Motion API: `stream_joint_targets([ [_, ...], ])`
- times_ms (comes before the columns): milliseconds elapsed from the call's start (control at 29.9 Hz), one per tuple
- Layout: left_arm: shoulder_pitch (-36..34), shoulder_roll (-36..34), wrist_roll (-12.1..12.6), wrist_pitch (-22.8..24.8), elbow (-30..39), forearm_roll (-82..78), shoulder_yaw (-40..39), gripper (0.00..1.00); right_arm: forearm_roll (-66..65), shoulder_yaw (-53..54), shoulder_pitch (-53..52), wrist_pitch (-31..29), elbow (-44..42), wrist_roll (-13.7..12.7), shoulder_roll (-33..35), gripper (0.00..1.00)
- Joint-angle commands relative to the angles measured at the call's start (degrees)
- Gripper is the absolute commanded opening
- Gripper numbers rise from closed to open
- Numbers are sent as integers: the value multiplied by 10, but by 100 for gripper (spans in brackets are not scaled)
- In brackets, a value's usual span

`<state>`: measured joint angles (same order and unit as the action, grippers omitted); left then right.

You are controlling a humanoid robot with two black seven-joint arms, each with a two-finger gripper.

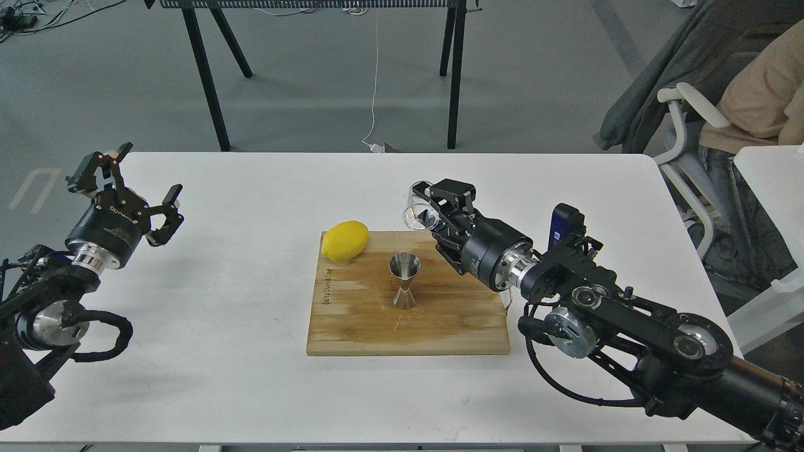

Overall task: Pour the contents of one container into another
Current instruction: 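Tilt the glass cup over the jigger to pour with the right gripper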

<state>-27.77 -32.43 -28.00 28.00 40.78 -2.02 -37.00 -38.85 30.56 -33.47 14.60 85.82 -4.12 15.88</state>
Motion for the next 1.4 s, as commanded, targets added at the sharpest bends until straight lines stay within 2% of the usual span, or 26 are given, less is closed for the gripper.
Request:
stream_joint_targets([
  [0, 0, 1, 0, 0, 0, 0, 0, 99, -2, -12, -6, 0, -7, 0, -5, 40],
  [1370, 0, 0, 0, 0, -7, 0, -1, 99, -84, -81, -46, 1, -49, 2, -17, 40],
])
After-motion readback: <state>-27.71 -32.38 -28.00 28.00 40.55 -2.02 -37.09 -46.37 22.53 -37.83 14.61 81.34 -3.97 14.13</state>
